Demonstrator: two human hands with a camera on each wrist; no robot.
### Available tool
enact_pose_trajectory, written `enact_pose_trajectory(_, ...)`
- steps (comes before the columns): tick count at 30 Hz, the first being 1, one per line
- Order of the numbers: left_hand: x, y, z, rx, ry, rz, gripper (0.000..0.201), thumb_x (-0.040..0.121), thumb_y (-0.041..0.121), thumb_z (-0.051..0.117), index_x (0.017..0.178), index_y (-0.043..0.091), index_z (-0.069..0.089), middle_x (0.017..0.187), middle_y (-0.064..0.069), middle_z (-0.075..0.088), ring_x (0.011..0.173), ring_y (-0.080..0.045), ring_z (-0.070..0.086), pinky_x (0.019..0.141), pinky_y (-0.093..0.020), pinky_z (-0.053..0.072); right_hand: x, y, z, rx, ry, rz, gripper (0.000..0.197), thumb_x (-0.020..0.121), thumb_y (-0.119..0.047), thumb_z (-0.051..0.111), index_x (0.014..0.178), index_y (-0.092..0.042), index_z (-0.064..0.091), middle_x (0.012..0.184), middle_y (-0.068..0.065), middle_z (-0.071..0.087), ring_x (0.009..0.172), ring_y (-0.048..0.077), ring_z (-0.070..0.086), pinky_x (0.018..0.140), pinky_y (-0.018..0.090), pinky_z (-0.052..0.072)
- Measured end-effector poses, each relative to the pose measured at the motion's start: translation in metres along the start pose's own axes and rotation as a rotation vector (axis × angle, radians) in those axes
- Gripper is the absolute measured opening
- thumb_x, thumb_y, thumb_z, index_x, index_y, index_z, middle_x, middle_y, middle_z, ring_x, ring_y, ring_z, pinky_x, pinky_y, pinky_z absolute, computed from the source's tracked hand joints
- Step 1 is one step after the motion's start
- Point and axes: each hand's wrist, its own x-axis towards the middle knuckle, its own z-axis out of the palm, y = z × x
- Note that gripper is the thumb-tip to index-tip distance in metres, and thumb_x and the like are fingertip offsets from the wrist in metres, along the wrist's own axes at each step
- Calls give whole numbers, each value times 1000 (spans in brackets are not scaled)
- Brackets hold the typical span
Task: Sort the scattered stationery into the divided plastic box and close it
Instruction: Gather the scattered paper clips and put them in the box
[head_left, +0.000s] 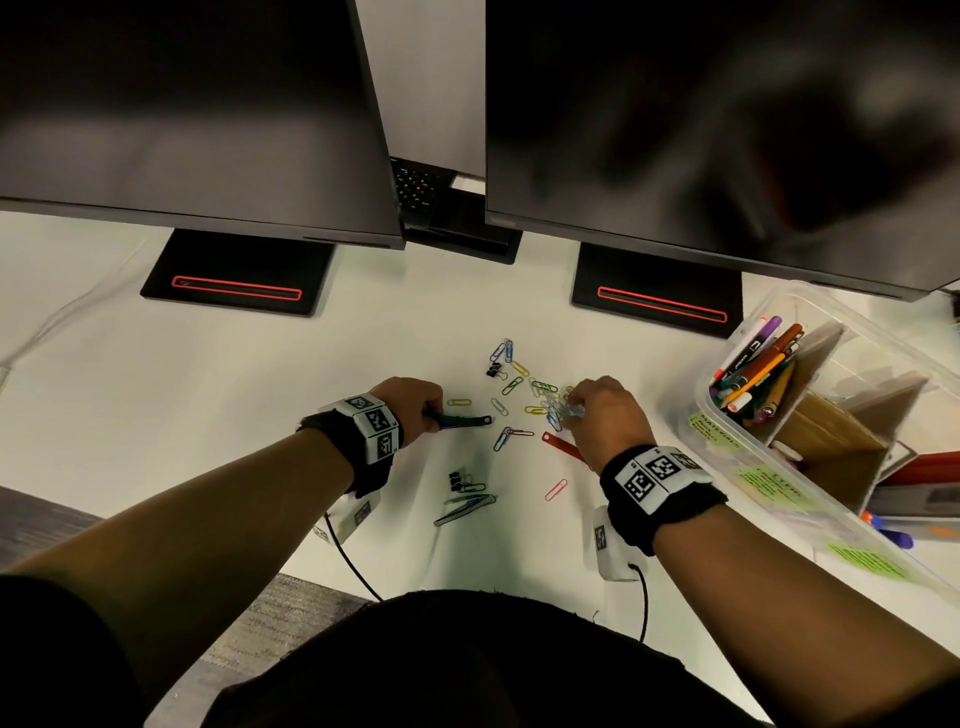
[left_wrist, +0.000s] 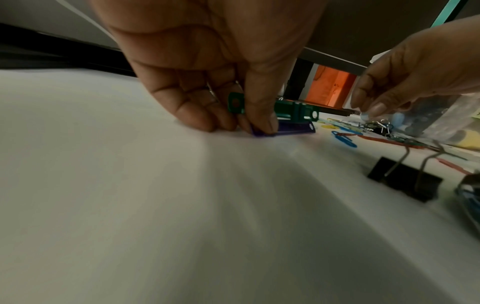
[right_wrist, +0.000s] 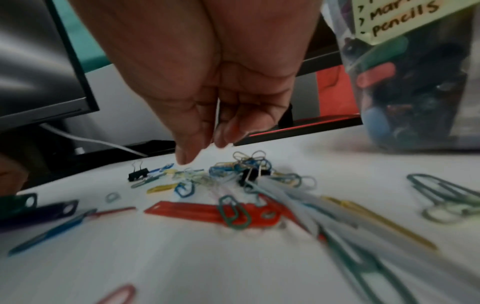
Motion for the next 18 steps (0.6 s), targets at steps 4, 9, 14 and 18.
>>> enact_pose_trajectory(4,0,1,-1,-4,-1,4,21,87,22,61,105,12,64,111,-6,66,105,-25,58,84,-26,42,-5,-4,14,-101,-156,-61,28,84,-22,65,108,-8,62,119,11,54,111,28,52,90,30,42)
enact_pose_trajectory(9,1,1,-1,0,-15,4,20,87,22,61,105,12,64,110,-7,66,105,-25,58,85,-26,43,-3,-3,30,-204,-268,-10,31,92,-16,53,121,-5,56,128,15,53,118,28,51,97,31,40)
enact_pose_trajectory(14,2,0,-1,4,-23,-1,20,88,23,61,106,13,64,111,-6,66,105,-24,58,83,-25,41,-8,-11,23,-240,-234,-147,22,91,-16,51,107,-4,60,115,15,60,109,30,55,88,33,44)
enact_pose_trajectory(18,2,-1,-1,-4,-21,-2,20,88,23,61,105,14,64,110,-5,66,98,-22,57,80,-24,39,-28,-32,14,-61,-302,-382,15,93,-14,44,99,-6,55,99,14,63,84,24,52,71,30,37)
